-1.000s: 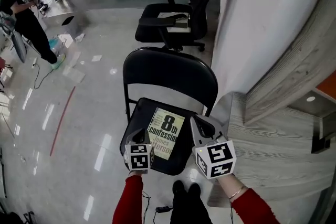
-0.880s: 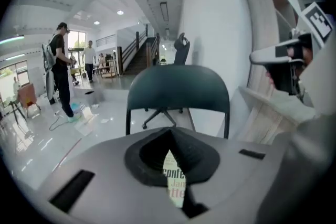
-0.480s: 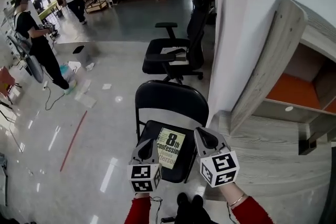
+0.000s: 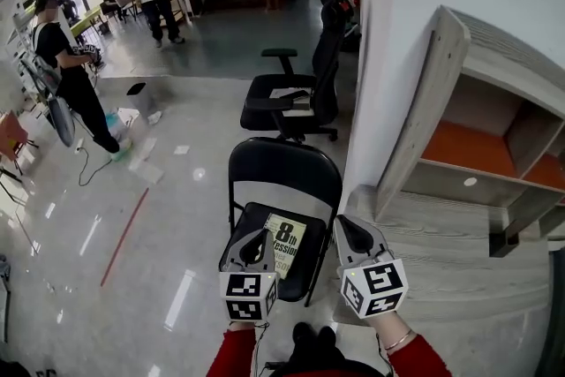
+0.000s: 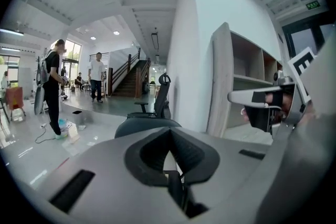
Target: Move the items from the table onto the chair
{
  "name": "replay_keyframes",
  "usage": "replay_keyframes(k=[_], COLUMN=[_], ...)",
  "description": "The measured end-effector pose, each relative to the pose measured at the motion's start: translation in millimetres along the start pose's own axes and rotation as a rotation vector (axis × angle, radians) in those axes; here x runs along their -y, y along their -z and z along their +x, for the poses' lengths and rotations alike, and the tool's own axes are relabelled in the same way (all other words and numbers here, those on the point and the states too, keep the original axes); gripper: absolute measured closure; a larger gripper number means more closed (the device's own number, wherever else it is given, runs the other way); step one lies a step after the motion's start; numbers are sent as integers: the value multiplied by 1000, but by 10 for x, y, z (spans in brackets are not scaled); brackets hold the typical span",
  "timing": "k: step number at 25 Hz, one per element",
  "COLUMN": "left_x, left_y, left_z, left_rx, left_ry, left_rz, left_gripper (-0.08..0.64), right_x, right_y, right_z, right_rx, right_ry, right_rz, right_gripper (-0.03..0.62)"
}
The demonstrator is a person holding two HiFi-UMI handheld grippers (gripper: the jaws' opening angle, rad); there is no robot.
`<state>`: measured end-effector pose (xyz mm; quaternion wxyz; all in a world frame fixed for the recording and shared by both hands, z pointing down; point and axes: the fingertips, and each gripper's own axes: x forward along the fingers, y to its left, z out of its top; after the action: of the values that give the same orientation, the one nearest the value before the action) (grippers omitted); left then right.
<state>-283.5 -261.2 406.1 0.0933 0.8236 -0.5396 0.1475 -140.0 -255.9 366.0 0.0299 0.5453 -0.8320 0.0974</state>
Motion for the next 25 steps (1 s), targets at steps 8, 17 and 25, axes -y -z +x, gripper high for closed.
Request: replay_keyframes(k=[8, 17, 25], left_x=[185, 415, 503], left_y=[-199, -330, -333], left_z=[-112, -319, -328], left_rx=[108, 187, 217], left_ry=[20, 55, 44], left_rz=[12, -1, 24], left_gripper=[552, 552, 552], right_x=[79, 103, 141], right_y=[102, 194, 202], right_z=[-119, -315, -365], right_rx=[-32, -60, -29], right_ry=[10, 21, 8], right_rz=[16, 53, 58], right_gripper=[584, 584, 584])
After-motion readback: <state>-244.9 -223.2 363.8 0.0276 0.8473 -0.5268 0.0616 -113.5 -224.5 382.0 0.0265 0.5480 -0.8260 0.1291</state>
